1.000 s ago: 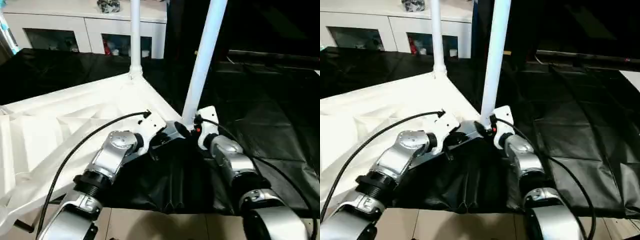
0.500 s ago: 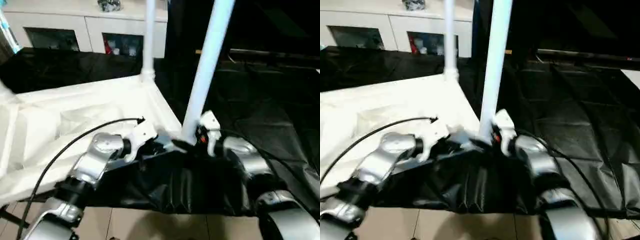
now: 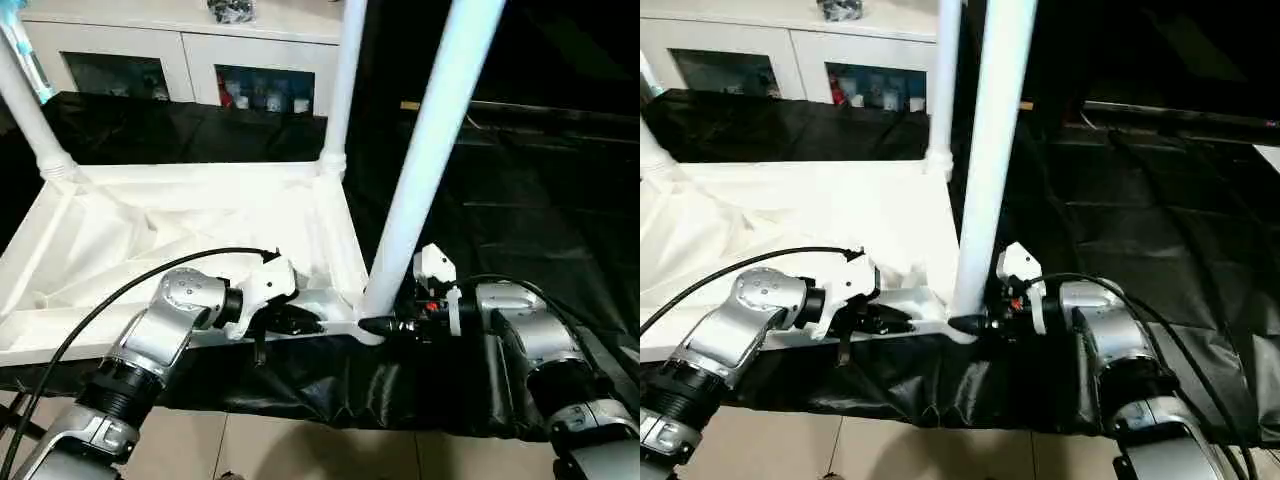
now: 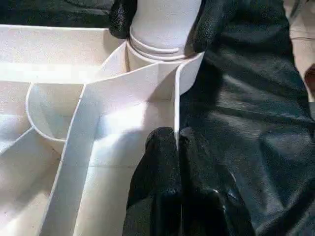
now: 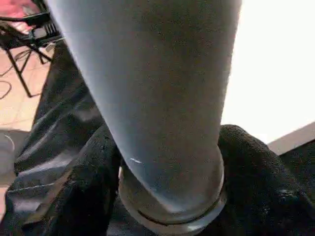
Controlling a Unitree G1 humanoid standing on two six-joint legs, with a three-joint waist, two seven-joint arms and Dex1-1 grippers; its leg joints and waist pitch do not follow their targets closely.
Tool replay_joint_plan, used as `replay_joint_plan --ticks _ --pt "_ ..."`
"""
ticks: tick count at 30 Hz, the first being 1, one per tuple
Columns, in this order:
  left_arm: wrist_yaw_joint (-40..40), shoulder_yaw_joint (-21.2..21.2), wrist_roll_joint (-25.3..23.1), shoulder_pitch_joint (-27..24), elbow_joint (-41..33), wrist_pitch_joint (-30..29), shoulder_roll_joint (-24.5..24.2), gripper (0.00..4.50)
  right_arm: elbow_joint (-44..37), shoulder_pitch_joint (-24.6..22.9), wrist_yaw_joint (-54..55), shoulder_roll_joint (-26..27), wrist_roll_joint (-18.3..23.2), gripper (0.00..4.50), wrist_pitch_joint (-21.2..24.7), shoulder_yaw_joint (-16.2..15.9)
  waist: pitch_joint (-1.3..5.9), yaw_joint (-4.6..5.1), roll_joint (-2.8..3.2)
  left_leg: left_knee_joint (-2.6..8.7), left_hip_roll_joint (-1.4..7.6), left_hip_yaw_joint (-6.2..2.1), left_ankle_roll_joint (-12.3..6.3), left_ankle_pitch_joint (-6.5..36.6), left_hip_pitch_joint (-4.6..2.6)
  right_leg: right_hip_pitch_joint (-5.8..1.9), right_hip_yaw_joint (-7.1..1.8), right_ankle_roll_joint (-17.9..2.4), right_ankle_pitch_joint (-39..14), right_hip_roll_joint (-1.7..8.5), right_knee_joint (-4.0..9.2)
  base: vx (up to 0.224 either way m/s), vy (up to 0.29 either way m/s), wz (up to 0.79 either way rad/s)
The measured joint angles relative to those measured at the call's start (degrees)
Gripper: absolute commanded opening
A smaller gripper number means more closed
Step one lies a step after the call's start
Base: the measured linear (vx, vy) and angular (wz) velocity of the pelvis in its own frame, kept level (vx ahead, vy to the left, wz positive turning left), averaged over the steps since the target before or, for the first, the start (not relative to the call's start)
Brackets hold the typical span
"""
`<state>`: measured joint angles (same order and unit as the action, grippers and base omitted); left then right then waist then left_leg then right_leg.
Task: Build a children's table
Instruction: Rotate leg to tighten
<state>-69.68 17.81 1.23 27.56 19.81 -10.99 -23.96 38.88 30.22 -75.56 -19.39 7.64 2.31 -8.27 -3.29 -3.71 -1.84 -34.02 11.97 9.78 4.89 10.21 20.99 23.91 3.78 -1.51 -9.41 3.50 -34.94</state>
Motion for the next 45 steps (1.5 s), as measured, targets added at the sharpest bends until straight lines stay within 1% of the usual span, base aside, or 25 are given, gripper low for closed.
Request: replay_joint_plan --ticks 6,10,13,16,17,18,20,21,24,25,26,30,31,32,35,39,45 --pt "0.31 -0.07 -0.26 -0.03 0.10 -0.02 0.26 0.00 0.01 -0.46 0.78 0.52 0.37 2.57 0.24 0.46 0.04 0.01 -0.07 0.00 0.00 -0.02 0.00 0.00 -0.03 -0.03 0.00 0.02 -0.01 0.00 0.00 0.000 0.000 0.00" --pt "4.35 -1.25 -1.31 0.29 2.03 -0.04 2.13 0.00 1.95 -0.61 7.50 2.87 0.26 2.56 -0.14 2.69 0.12 0.42 -0.19 -0.03 -0.02 -0.08 0.01 -0.01 -0.19 -0.23 -0.03 0.33 -0.20 0.00 0.00 0.000 0.000 0.00" --pt "9.68 -1.76 -3.30 2.52 5.22 -0.91 4.53 0.00 5.91 1.22 17.18 6.31 0.07 2.56 -0.69 5.22 0.12 0.97 -0.23 -0.07 -0.04 -0.10 0.01 -0.01 -0.52 -0.35 -0.07 0.37 -0.22 0.02 0.00 0.000 0.000 0.00" --pt "14.95 -2.04 -4.45 3.97 7.23 -2.19 6.86 0.00 8.69 2.93 26.46 8.82 -0.65 2.55 -2.20 6.31 0.12 1.68 -0.24 -0.09 -0.06 -0.12 0.01 -0.01 -0.58 -0.37 -0.04 0.39 -0.23 0.05 0.07 0.000 0.000 0.00" --pt "17.25 -2.39 -4.96 4.65 8.23 -2.80 8.16 0.00 9.69 3.74 30.39 10.00 -1.35 2.55 -2.82 6.74 0.11 1.87 -0.24 -0.09 -0.06 -0.12 0.01 -0.01 -0.58 -0.36 -0.04 0.39 -0.23 0.05 0.08 0.000 0.000 0.00" --pt "20.62 -2.75 -5.71 5.53 9.42 -3.80 10.12 0.00 11.20 5.26 36.32 11.83 -1.71 2.50 -2.95 7.93 0.11 2.03 -0.24 -0.11 -0.06 -0.12 0.01 -0.01 -0.57 -0.33 -0.03 0.39 -0.23 0.05 0.11 0.000 0.000 0.00" --pt "24.49 -3.03 -6.49 6.53 10.78 -4.67 12.84 0.00 13.04 7.59 43.94 13.87 -2.29 2.50 -3.01 9.09 0.11 2.10 -0.24 -0.13 -0.06 -0.12 0.01 -0.01 -0.52 -0.27 -0.01 0.39 -0.23 0.05 0.17 0.000 0.000 0.00" --pt "25.98 -2.99 -6.70 6.75 10.96 -5.15 14.10 0.00 14.04 8.45 47.20 14.53 -2.57 2.42 -2.96 9.73 0.12 2.01 -0.24 -0.12 -0.06 -0.13 0.01 -0.01 -0.52 -0.28 -0.02 0.39 -0.23 0.05 0.18 0.000 0.000 0.00" --pt "27.68 -3.19 -7.12 7.21 11.44 -5.40 15.06 0.00 15.69 10.00 51.63 16.02 -2.66 2.42 -3.14 10.78 0.17 1.91 -0.15 -0.07 -0.06 -0.11 0.02 0.01 -0.53 -0.26 -0.04 0.36 -0.21 0.05 0.05 0.000 0.000 0.00" --pt "27.70 -3.26 -7.15 7.30 11.45 -5.40 15.08 0.00 16.08 10.28 51.71 16.03 -2.89 2.42 -3.57 10.77 0.17 1.87 -0.15 0.03 -0.06 -0.10 0.03 0.01 -0.51 -0.24 -0.03 0.35 -0.20 0.04 0.04 0.000 0.000 0.00" --pt "27.59 -3.25 -7.15 7.32 11.42 -5.38 15.07 0.00 16.34 10.29 51.47 16.01 -2.97 2.74 -4.21 10.77 0.17 1.81 -0.15 0.13 -0.07 -0.08 0.03 0.02 -0.50 -0.22 -0.03 0.34 -0.19 0.04 0.04 0.000 0.000 0.00" --pt "26.49 -3.27 -7.15 7.30 11.18 -5.16 14.69 0.00 16.53 10.29 48.10 15.57 -2.38 2.89 -5.05 11.05 0.17 1.70 -0.13 0.47 -0.06 -0.01 0.03 0.01 -0.45 -0.14 -0.01 0.03 -0.06 -0.01 0.04 0.000 0.000 0.00" --pt "26.06 -3.16 -7.15 7.26 11.09 -4.84 14.35 0.00 16.54 10.29 46.61 15.16 -2.20 3.14 -5.02 11.09 0.16 1.69 -0.12 0.48 -0.05 -0.01 0.03 0.01 -0.45 -0.13 0.00 0.02 -0.06 -0.02 0.04 0.000 0.000 0.00" --pt "25.66 -3.03 -7.15 7.03 10.63 -4.61 13.93 0.00 16.54 10.29 45.47 14.79 -2.28 3.14 -5.15 10.96 0.15 1.68 -0.11 0.47 -0.04 -0.02 0.03 0.01 -0.46 -0.12 0.00 0.02 -0.06 -0.02 0.04 0.000 0.000 0.00" --pt "22.60 -2.51 -6.99 5.95 8.72 -3.62 12.51 0.00 16.59 10.22 40.93 13.32 -3.40 3.41 -6.03 8.98 0.13 1.69 -0.09 0.43 -0.05 -0.03 0.03 0.01 -0.41 -0.03 -0.01 0.01 -0.05 0.00 0.04 0.000 0.000 0.00" --pt "18.31 -2.08 -5.88 4.43 6.76 -2.17 9.80 0.00 15.82 8.91 32.09 10.34 -3.94 3.41 -7.88 6.10 0.13 1.66 -0.10 0.40 -0.05 -0.02 0.03 0.01 -0.41 -0.04 -0.01 0.00 -0.04 0.00 0.04 0.000 0.000 0.00" --pt "12.25 -1.64 -4.19 3.45 5.51 -1.05 6.87 0.00 12.38 6.78 19.98 5.90 -4.56 3.41 -8.57 3.06 0.11 1.45 -0.14 0.35 -0.04 -0.04 0.03 0.01 -0.38 -0.05 -0.02 -0.01 -0.04 0.00 0.04 0.000 0.000 0.00"
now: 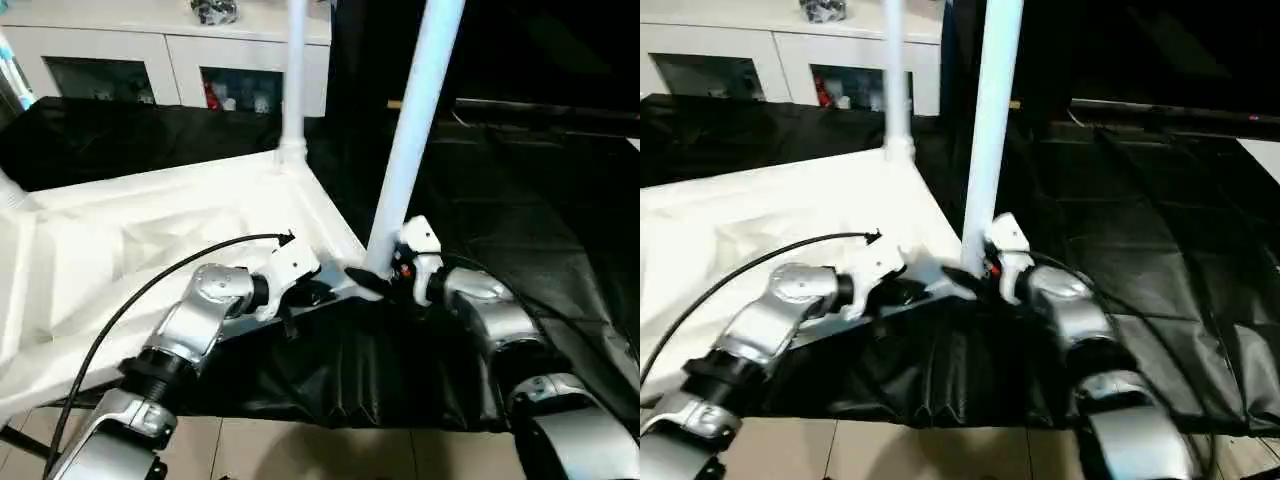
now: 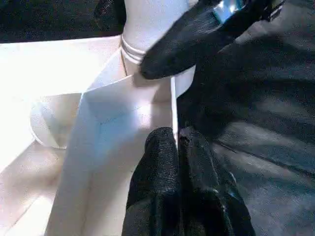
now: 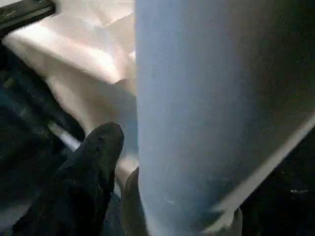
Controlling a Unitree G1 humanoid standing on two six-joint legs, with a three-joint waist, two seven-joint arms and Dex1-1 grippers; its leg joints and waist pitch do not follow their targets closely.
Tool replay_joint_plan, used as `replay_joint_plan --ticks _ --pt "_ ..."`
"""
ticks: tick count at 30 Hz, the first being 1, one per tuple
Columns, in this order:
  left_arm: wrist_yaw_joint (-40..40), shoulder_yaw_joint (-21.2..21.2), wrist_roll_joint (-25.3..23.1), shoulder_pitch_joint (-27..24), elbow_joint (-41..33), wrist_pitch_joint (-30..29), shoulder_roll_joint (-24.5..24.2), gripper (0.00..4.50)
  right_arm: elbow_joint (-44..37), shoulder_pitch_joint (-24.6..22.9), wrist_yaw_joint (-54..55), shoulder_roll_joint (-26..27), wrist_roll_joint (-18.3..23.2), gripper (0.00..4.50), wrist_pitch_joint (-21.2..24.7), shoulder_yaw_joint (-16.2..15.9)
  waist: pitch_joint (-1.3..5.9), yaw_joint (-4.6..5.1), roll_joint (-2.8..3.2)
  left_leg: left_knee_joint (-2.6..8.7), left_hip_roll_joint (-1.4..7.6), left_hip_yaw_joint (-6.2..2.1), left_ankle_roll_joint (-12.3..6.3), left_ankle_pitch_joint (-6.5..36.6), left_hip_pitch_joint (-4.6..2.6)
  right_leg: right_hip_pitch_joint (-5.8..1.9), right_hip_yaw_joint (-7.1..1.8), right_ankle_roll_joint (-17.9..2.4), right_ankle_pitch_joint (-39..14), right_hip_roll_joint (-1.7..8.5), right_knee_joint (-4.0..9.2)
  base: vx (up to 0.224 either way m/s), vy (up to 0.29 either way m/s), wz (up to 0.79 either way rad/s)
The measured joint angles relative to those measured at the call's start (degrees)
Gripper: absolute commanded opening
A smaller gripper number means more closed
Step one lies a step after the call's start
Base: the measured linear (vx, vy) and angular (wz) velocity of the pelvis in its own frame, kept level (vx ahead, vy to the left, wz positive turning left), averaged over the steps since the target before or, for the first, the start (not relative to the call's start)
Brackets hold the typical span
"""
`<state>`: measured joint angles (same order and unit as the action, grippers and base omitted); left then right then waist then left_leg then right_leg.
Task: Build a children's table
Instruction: Rotate leg to tighten
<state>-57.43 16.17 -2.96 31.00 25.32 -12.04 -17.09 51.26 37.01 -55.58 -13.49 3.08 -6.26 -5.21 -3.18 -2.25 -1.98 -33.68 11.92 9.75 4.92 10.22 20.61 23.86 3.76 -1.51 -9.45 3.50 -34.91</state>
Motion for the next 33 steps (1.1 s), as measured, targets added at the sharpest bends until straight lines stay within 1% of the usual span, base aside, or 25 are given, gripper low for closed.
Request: replay_joint_plan --ticks 1,3,4,5,6,8,9,12,13,16,21,25,29,31,32,33 --pt "-0.76 0.03 0.29 -0.22 -0.31 0.07 -0.38 0.00 -0.80 -0.54 -1.45 -0.34 0.00 3.41 -0.06 -0.33 -0.01 -0.09 -0.02 0.00 0.00 0.00 0.00 0.00 0.00 -0.01 0.00 0.01 -0.01 0.00 0.00 0.000 0.000 0.00" --pt "-2.67 0.22 0.88 -0.68 -0.93 0.63 -1.41 0.00 -1.68 -1.25 -4.52 -1.20 0.39 3.16 -0.04 -0.56 -0.01 -0.16 -0.02 0.00 0.00 0.00 0.00 0.00 0.05 0.02 0.00 0.01 -0.01 0.00 0.02 0.000 0.000 0.00" --pt "-3.10 0.26 1.01 -0.74 -1.03 0.71 -1.66 0.00 -1.75 -1.30 -4.99 -1.38 0.51 3.16 -0.04 -0.61 -0.01 -0.16 -0.02 0.00 0.00 0.00 0.00 0.00 0.05 0.02 0.00 0.01 0.00 0.00 0.02 0.000 0.000 0.00" --pt "-3.91 0.38 1.16 -0.86 -1.30 0.80 -2.11 0.00 -1.95 -1.45 -6.11 -1.72 0.86 2.98 -0.04 -0.85 -0.02 -0.21 -0.04 0.00 0.00 0.00 0.00 0.00 0.05 0.02 0.01 0.00 0.00 0.00 0.02 0.000 0.000 0.00" --pt "-4.85 0.48 1.24 -0.95 -1.61 0.83 -2.54 0.00 -2.95 -1.88 -7.68 -2.31 1.20 2.98 0.40 -0.95 -0.03 -0.34 -0.04 0.00 0.00 0.01 0.00 0.00 0.08 0.03 0.00 0.00 0.00 0.00 0.02 0.000 0.000 0.00" --pt "-6.18 0.57 1.65 -1.22 -1.93 0.87 -3.01 0.00 -4.23 -2.51 -10.03 -2.91 1.64 2.77 0.95 -1.23 -0.03 -0.53 -0.05 0.00 0.01 0.02 0.00 0.00 0.09 0.02 0.01 0.01 -0.01 0.00 0.02 0.000 0.000 0.00" --pt "-6.98 0.64 1.93 -1.34 -2.04 0.95 -3.27 0.00 -5.12 -3.03 -11.18 -3.44 1.81 2.77 1.15 -1.49 -0.03 -0.74 -0.05 0.00 0.01 0.02 0.00 0.00 0.10 0.02 0.00 0.01 -0.01 0.00 0.03 0.000 0.000 0.00" --pt "-8.16 1.00 2.15 -1.48 -2.45 1.02 -4.00 0.00 -6.10 -3.36 -12.99 -3.96 1.91 2.48 1.27 -2.04 -0.02 -0.96 -0.07 -0.02 0.01 0.03 0.00 0.00 0.09 0.01 0.01 0.01 -0.01 0.00 0.03 0.000 0.000 0.00" --pt "-8.42 1.12 2.16 -1.49 -2.56 1.03 -4.25 0.00 -6.36 -3.49 -13.46 -4.04 2.01 2.48 1.37 -2.04 -0.02 -1.01 -0.07 -0.02 0.01 0.03 0.00 0.00 0.09 0.01 0.01 0.01 -0.01 0.00 0.03 0.000 0.000 0.00" --pt "-9.44 1.18 2.29 -1.53 -2.65 1.03 -4.89 0.00 -8.01 -3.90 -14.81 -4.26 2.29 2.22 2.06 -2.09 0.00 -1.07 -0.09 -0.02 0.01 0.02 0.00 0.00 0.06 -0.01 0.00 0.01 -0.01 0.00 0.03 0.000 0.000 0.00" --pt "-9.92 1.20 2.41 -1.56 -2.70 1.05 -5.00 0.00 -9.58 -4.72 -15.07 -4.45 2.38 2.01 2.47 -2.17 0.01 -1.13 -0.12 -0.01 0.01 0.02 0.00 0.00 0.07 -0.01 0.00 0.02 -0.01 0.00 0.03 0.000 0.000 0.00" --pt "-9.46 1.23 2.40 -1.61 -2.66 1.24 -4.41 0.00 -9.71 -4.92 -14.77 -4.09 2.47 1.99 2.50 -2.15 0.02 -1.17 -0.13 -0.02 0.01 0.02 0.00 0.00 0.07 -0.02 0.00 0.02 -0.01 0.00 0.03 0.000 0.000 0.00" --pt "-6.06 1.14 1.48 -1.56 -1.64 1.33 -2.59 0.00 -9.44 -5.56 -10.47 -3.12 2.53 1.98 2.92 -1.18 0.05 -1.24 -0.18 -0.08 0.00 0.00 0.00 0.00 -0.22 -0.36 -0.05 0.39 -0.24 0.01 0.04 0.000 0.000 0.00" --pt "-1.79 0.92 -0.01 -0.63 0.31 1.00 -0.39 0.00 -7.39 -5.41 -2.62 -0.36 2.07 1.97 2.90 1.07 0.07 -1.03 -0.23 -0.14 -0.01 -0.04 0.00 0.00 -0.55 -0.65 -0.06 0.45 -0.27 0.02 0.05 0.000 0.000 0.00" --pt "-0.40 0.92 -0.64 -0.21 0.86 0.76 0.35 0.00 -6.87 -5.28 0.28 0.50 1.89 1.97 2.88 1.68 0.07 -0.91 -0.23 -0.17 -0.02 -0.07 0.00 0.00 -0.60 -0.68 -0.06 0.47 -0.29 0.04 0.06 0.000 0.000 0.00" --pt "2.39 0.52 -1.31 0.56 2.26 -0.17 2.17 0.00 -5.34 -4.70 5.79 2.20 1.56 1.97 2.71 2.89 0.07 -0.67 -0.23 -0.17 -0.03 -0.09 0.00 0.00 -0.64 -0.73 -0.03 0.49 -0.30 0.04 0.18 0.000 0.000 0.00"
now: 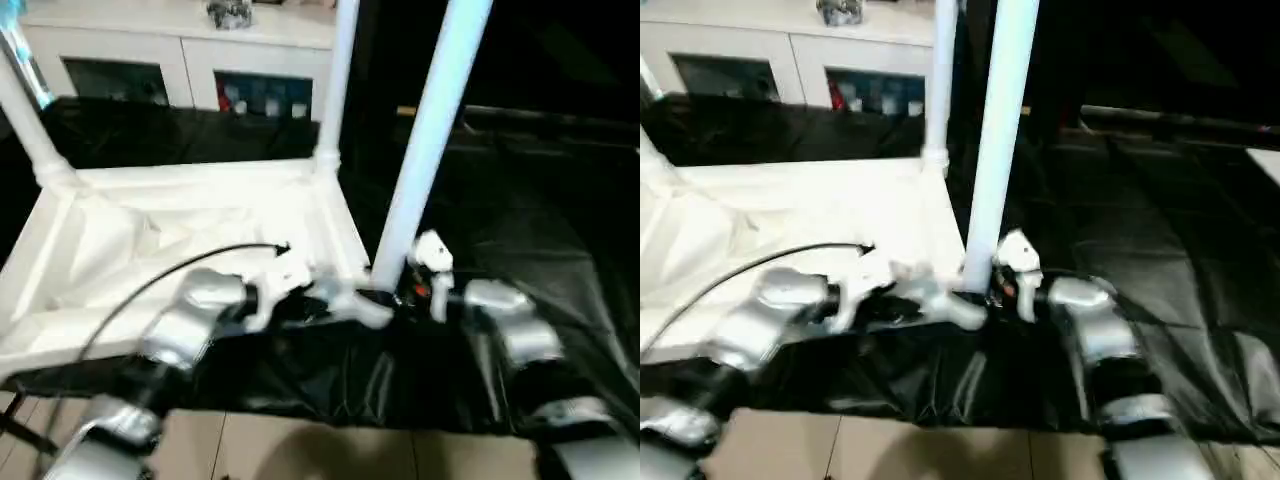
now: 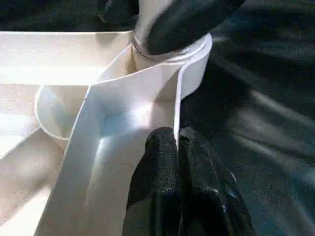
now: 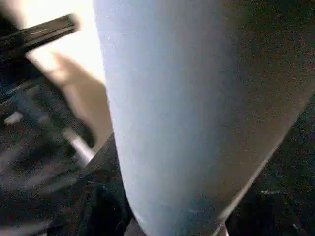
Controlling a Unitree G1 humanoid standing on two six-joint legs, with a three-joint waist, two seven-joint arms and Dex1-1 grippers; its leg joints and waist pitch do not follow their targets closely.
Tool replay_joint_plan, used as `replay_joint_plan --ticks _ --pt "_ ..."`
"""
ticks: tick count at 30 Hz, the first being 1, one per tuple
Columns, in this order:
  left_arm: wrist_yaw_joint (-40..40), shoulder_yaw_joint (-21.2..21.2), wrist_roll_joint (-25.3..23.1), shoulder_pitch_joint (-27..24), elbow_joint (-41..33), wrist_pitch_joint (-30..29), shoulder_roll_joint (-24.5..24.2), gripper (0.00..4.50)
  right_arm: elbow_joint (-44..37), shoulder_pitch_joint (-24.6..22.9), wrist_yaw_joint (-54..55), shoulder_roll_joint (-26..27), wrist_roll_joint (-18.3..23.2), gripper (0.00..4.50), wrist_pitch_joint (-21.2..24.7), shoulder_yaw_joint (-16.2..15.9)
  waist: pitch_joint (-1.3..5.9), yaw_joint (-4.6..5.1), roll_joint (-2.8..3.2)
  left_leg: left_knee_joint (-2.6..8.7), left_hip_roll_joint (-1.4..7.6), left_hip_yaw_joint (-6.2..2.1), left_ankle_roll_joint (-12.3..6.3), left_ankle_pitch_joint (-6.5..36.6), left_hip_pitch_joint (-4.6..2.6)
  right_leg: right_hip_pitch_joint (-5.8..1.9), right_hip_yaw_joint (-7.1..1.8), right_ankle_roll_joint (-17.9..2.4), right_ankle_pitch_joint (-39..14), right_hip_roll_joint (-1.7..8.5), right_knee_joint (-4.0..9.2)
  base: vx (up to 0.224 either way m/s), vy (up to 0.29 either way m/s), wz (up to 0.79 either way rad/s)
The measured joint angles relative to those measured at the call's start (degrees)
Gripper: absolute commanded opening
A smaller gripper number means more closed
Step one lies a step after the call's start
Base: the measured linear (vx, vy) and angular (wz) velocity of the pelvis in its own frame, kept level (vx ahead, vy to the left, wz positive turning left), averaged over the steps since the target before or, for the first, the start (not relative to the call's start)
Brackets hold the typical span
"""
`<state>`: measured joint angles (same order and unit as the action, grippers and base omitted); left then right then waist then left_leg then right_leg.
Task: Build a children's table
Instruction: Rotate leg to tighten
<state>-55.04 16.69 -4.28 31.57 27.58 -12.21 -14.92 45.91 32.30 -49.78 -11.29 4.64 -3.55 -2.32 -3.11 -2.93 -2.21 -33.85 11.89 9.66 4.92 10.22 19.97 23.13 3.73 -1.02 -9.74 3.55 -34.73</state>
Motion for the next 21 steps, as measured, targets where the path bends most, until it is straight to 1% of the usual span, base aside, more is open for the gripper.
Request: replay_joint_plan --ticks 3,5,7,9,10,12,15,17,21 --pt "5.29 -0.30 -0.89 1.11 1.63 -1.67 2.90 0.00 2.52 1.75 9.57 2.17 -0.61 1.96 0.52 1.19 0.01 0.82 0.02 0.05 0.00 -0.08 -0.01 0.00 0.09 -0.05 0.17 0.00 0.00 0.02 0.48 0.000 0.000 0.00" --pt "8.05 -0.75 -1.15 2.19 3.28 -2.66 4.69 0.00 4.17 3.03 15.11 3.65 -0.90 1.96 0.90 2.12 0.01 1.16 0.03 0.06 -0.01 -0.12 -0.01 0.00 0.13 -0.09 0.22 0.00 0.00 0.02 0.76 0.000 0.000 0.00" --pt "11.05 -1.28 -1.63 3.00 4.77 -3.18 6.43 0.00 6.66 5.25 21.36 5.35 -1.31 1.96 1.76 2.88 0.02 1.36 0.04 0.04 -0.05 -0.09 -0.02 0.00 0.15 -0.08 0.18 0.00 0.00 0.05 0.92 0.000 0.000 0.00" --pt "12.16 -1.45 -1.92 3.20 5.05 -3.21 6.89 0.00 7.98 6.33 24.01 6.18 -1.69 1.96 1.63 3.21 0.02 1.34 0.04 0.02 -0.05 -0.07 -0.03 0.01 0.15 -0.07 0.18 0.00 0.01 0.07 0.97 0.000 0.000 0.00" --pt "12.16 -1.57 -1.92 3.20 5.05 -3.20 6.89 0.00 8.20 6.52 24.18 6.27 -1.81 1.96 1.52 3.21 0.03 1.32 0.05 0.02 -0.05 -0.07 -0.03 0.01 0.15 -0.07 0.18 -0.01 0.01 0.07 0.97 0.000 0.000 0.00" --pt "12.15 -1.63 -1.95 3.22 5.05 -3.06 6.94 0.00 8.46 6.65 24.40 6.32 -2.03 2.65 0.98 3.23 0.06 1.24 0.10 0.07 -0.05 -0.04 -0.03 0.01 0.12 -0.07 0.16 -0.02 0.02 0.07 0.93 0.000 0.000 0.00" --pt "11.80 -1.56 -2.14 3.16 4.87 -2.34 6.62 0.00 8.47 6.74 23.32 6.60 -1.79 2.73 0.67 3.74 0.06 1.17 0.10 0.17 -0.04 -0.01 -0.03 0.01 0.09 -0.03 0.13 -0.07 0.06 0.06 0.68 0.000 0.000 0.00" --pt "11.05 -1.46 -2.13 3.04 4.52 -2.00 6.03 0.00 8.34 6.73 21.62 6.40 -1.65 3.00 0.67 3.96 0.06 1.15 0.09 0.33 -0.03 0.00 -0.03 0.01 0.11 -0.01 0.14 -0.11 0.09 0.05 0.63 0.000 0.000 0.00" --pt "8.01 -0.35 -2.10 1.88 1.95 -0.84 3.99 0.00 4.33 4.08 10.66 2.31 -0.77 3.28 0.98 1.73 0.03 0.91 0.02 0.73 0.00 0.07 -0.02 0.01 0.16 0.02 0.18 -0.14 0.11 -0.01 0.56 0.000 0.000 0.00"
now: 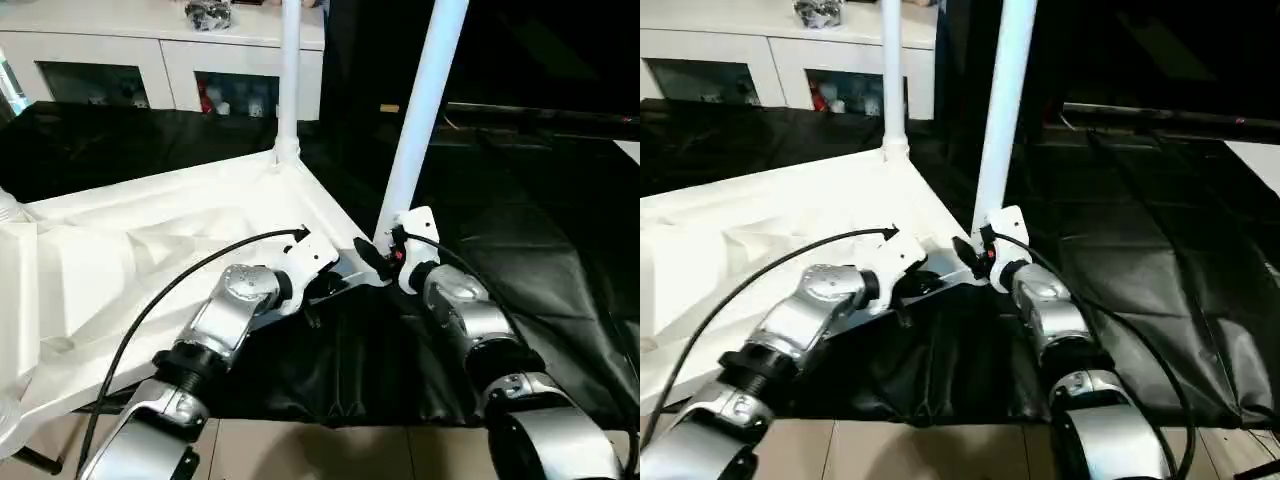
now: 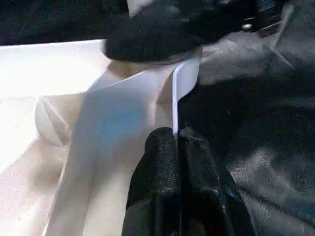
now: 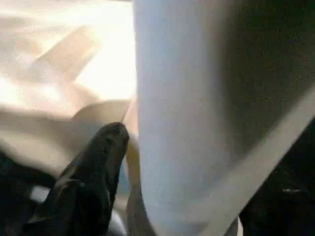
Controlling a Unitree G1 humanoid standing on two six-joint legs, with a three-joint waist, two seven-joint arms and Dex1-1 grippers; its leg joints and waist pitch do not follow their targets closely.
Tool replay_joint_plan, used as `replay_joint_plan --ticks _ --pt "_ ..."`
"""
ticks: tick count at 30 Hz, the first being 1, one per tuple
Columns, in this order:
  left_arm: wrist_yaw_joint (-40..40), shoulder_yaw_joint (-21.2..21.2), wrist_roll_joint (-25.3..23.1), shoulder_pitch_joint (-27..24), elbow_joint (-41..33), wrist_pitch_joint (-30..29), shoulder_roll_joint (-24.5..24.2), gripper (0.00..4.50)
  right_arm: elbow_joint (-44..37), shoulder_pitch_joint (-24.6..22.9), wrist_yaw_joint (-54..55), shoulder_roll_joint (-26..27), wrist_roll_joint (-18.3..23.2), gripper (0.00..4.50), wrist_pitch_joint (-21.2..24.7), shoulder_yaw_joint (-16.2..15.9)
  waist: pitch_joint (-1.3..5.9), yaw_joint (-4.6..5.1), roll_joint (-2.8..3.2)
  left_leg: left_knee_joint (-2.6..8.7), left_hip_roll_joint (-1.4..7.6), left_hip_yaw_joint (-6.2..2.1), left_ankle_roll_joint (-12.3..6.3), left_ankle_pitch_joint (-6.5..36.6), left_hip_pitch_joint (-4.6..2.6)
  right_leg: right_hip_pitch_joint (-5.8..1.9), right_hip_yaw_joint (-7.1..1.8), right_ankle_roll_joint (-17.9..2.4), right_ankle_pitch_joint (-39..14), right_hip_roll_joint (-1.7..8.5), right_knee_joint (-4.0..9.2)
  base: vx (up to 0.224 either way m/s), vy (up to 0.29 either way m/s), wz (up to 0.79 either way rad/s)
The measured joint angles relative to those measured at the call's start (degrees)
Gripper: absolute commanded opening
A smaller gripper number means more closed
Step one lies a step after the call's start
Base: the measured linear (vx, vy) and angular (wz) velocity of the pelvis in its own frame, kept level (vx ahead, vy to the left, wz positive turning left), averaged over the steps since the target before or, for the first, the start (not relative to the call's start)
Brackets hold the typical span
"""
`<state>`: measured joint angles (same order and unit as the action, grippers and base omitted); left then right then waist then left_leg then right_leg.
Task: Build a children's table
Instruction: Rotate leg to tighten
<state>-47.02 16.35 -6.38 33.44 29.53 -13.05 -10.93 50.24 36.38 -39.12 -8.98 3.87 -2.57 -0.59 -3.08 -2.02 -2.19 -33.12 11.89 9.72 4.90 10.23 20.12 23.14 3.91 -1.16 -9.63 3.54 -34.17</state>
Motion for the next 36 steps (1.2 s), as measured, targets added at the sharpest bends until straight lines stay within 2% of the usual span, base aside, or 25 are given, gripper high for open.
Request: replay_joint_plan --ticks 1,3,7,10,13,25,31,32,35,36 --pt "-0.59 0.05 0.04 -0.06 -0.19 0.22 -0.16 0.00 -0.96 -0.51 -1.59 -0.83 0.26 3.47 0.30 -0.08 -0.01 -0.08 -0.02 0.06 0.00 0.03 0.00 0.00 0.01 0.01 0.00 0.00 0.00 -0.01 0.00 0.000 0.000 0.00" --pt "-1.92 0.38 0.19 -0.72 -1.60 0.46 -0.65 0.00 -3.92 -2.42 -6.82 -3.71 1.24 3.51 0.99 -0.72 -0.02 -0.47 -0.03 0.18 0.01 0.08 0.00 0.00 -0.04 0.05 0.00 -0.05 0.02 -0.03 0.02 0.000 0.000 0.00" --pt "-4.56 0.50 0.65 -1.74 -3.52 1.09 -2.39 0.00 -7.57 -6.10 -15.55 -9.68 2.04 3.95 0.44 -2.12 -0.02 -1.03 0.02 0.23 0.01 0.14 -0.07 0.03 0.07 0.19 -0.03 -0.21 0.07 -0.03 0.06 0.000 0.000 0.00" --pt "-6.58 0.50 1.80 -2.61 -4.87 1.48 -3.94 0.00 -9.98 -8.67 -20.55 -13.54 1.98 3.95 -0.47 -3.23 -0.09 -0.97 0.15 0.21 0.00 0.14 -0.06 0.03 0.14 0.26 -0.06 -0.22 0.08 -0.02 0.05 0.000 0.000 0.00" --pt "-8.42 0.34 2.38 -3.28 -5.76 1.78 -5.18 0.00 -11.13 -9.30 -23.71 -15.93 2.04 3.95 -0.44 -3.24 -0.11 -0.82 0.11 0.21 0.02 0.14 -0.05 0.03 0.27 0.26 -0.04 -0.20 0.08 -0.04 0.04 0.000 0.000 0.00" --pt "-12.05 0.53 3.22 -5.09 -9.51 1.78 -7.90 0.00 -15.51 -8.84 -27.04 -15.62 4.73 3.95 0.03 -3.27 -0.14 -1.10 -0.11 0.11 0.03 0.14 -0.35 -0.16 0.49 0.58 -0.04 -0.28 0.13 -0.04 0.01 0.000 0.000 0.00" --pt "-12.19 0.53 3.26 -5.41 -10.07 1.75 -7.87 0.00 -12.11 -5.17 -25.72 -13.29 4.03 3.95 -0.61 -4.27 -0.13 -1.05 -0.19 0.03 0.03 0.14 -0.36 -0.17 0.68 0.71 -0.04 -0.29 0.14 -0.04 -0.08 0.000 0.000 0.00" --pt "-12.17 0.57 3.26 -5.42 -10.20 1.72 -7.85 0.00 -11.53 -4.72 -25.59 -13.00 3.65 3.78 -0.73 -4.46 -0.12 -1.07 -0.21 -0.02 0.03 0.13 -0.37 -0.17 0.79 0.77 -0.04 -0.29 0.14 -0.04 -0.12 0.000 0.000 0.00" --pt "-12.16 0.81 3.26 -5.45 -10.56 1.67 -7.86 0.00 -10.54 -4.50 -25.10 -12.17 3.04 3.63 -0.78 -4.88 -0.12 -1.25 -0.22 -0.07 0.03 0.14 -0.37 -0.18 0.88 0.89 -0.04 -0.29 0.14 -0.04 -0.21 0.000 0.000 0.00" --pt "-12.13 0.81 3.26 -5.46 -10.57 1.63 -7.86 0.00 -10.16 -4.42 -25.08 -11.88 3.04 3.42 -0.78 -4.96 -0.13 -1.26 -0.23 -0.09 0.03 0.14 -0.37 -0.18 0.88 0.90 -0.04 -0.29 0.13 -0.03 -0.23 0.000 0.000 0.00"
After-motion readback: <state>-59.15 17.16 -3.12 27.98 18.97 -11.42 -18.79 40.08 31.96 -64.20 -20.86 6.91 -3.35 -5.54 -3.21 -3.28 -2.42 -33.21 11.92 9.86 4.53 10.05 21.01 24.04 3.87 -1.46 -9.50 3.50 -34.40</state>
